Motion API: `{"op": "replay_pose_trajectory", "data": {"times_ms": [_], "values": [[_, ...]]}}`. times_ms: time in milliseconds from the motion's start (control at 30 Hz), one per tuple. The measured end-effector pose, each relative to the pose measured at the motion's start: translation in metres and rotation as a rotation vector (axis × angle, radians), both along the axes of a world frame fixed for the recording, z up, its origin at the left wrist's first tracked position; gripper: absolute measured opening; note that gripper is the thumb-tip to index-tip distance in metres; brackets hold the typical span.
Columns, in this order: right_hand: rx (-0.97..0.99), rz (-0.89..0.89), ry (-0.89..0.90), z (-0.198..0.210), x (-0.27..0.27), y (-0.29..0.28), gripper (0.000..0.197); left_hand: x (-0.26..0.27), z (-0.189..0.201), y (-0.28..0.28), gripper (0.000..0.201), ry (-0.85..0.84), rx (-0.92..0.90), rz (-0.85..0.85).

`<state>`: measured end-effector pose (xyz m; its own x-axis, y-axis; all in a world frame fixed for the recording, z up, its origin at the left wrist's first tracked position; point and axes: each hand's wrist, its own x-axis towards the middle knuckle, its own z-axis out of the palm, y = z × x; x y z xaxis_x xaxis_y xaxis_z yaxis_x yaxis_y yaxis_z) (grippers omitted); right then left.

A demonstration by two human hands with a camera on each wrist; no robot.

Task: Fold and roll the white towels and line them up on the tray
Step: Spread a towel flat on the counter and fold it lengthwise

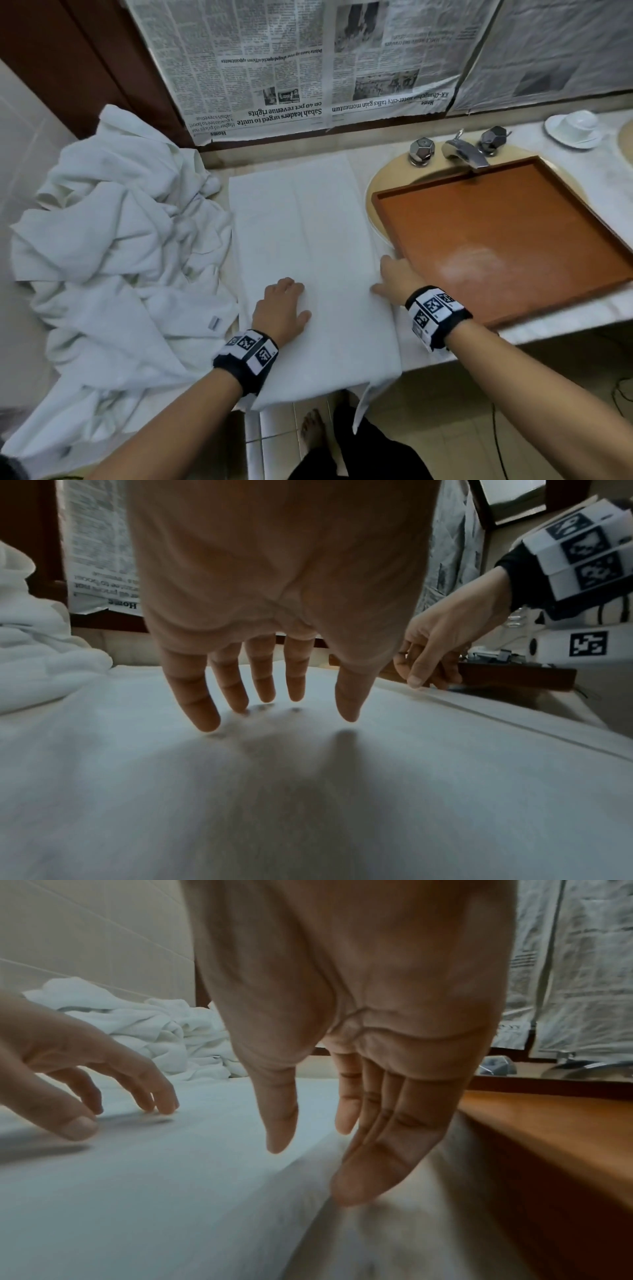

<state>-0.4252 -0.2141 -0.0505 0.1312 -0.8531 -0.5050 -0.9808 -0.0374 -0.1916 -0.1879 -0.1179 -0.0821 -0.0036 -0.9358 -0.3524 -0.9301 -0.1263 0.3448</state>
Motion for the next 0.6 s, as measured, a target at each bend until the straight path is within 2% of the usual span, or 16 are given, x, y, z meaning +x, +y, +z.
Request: {"op": "replay_pose_trajectory", "data": {"times_ms": [100,167,267,367,467,600], "values": [[-0.051,-0.045,-0.048,-0.01,-0.004,0.021,0.036,-0.001,-0.002,0.005,0.055,-0.019,0.02,-0.016],[-0.224,-0.097,-0.094,-0.012,-0.012,0.035,0.031,-0.001,-0.002,0.006,0.055,-0.02,0.019,-0.016],[-0.385,-0.165,-0.037,-0.003,-0.032,0.047,0.031,-0.001,-0.001,0.004,0.052,-0.009,0.025,-0.007],[-0.345,-0.23,0.001,0.003,-0.052,0.046,0.029,-0.003,-0.001,0.0,0.051,-0.026,0.03,0.005],[-0.277,-0.205,0.012,0.001,-0.059,0.038,0.02,-0.009,0.0,-0.007,0.051,-0.039,0.024,0.017],[-0.276,-0.201,-0.051,-0.01,-0.06,0.025,0.019,-0.019,-0.001,-0.014,0.05,-0.044,0.014,0.01]]}}
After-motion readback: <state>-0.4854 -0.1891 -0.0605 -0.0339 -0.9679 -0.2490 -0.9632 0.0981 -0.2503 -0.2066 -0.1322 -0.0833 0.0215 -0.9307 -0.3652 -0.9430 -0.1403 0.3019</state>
